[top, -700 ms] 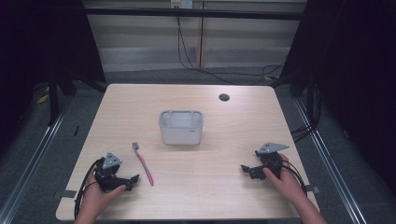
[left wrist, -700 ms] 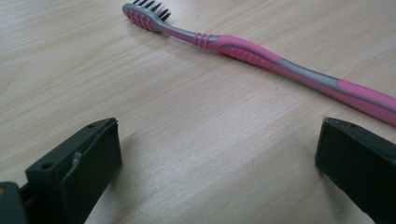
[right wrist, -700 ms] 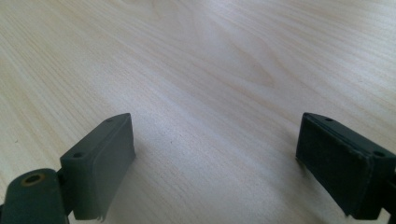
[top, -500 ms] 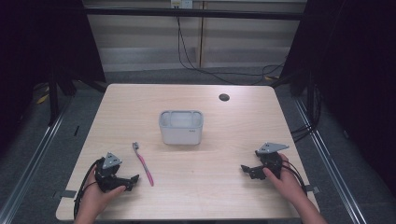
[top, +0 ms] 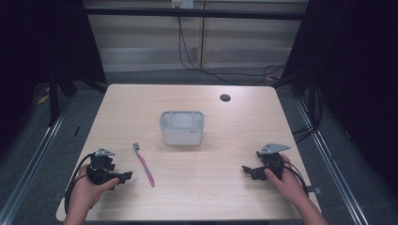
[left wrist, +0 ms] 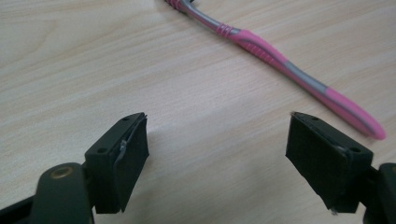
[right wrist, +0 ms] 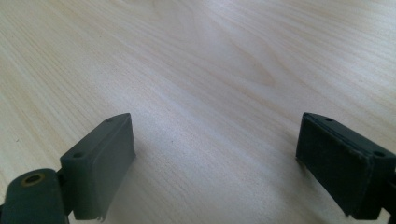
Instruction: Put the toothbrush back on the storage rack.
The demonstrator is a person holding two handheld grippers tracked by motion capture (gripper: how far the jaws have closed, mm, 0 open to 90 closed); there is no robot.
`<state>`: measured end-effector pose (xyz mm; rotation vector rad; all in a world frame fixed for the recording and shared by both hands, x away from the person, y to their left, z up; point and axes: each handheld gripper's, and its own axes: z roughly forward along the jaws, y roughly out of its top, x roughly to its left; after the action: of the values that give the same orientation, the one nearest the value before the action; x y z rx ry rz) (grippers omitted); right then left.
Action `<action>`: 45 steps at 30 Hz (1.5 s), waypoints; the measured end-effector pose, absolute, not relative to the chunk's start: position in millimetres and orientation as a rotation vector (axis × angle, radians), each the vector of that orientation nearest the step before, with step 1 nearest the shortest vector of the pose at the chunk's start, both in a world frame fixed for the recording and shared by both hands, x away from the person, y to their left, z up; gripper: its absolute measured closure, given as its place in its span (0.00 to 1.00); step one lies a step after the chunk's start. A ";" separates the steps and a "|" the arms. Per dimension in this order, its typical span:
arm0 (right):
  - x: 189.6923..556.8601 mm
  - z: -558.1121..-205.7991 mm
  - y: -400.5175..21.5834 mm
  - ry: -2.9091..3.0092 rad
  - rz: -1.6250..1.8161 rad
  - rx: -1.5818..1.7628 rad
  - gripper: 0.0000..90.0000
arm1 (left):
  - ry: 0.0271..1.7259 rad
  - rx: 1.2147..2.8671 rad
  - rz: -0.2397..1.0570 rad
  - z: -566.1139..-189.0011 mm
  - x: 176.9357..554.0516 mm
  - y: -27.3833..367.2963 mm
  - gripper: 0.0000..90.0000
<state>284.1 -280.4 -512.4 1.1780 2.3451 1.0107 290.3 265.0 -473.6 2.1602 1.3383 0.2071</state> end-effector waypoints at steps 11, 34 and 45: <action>283.6 -512.2 -280.3 2.345 1.008 1.182 0.12 | 1.402 2.102 0.166 -456.1 311.6 242.9 0.22; 283.7 -512.3 -280.4 2.346 1.008 1.180 0.12 | 1.609 2.020 0.087 -447.8 334.3 239.3 0.44; 283.7 -512.2 -280.4 2.345 1.008 1.180 0.12 | 1.659 2.007 0.022 -452.9 338.6 231.8 0.46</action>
<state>283.7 -280.4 -512.2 1.1800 2.3455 1.0077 338.6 231.8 -452.9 2.0069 1.6590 0.0218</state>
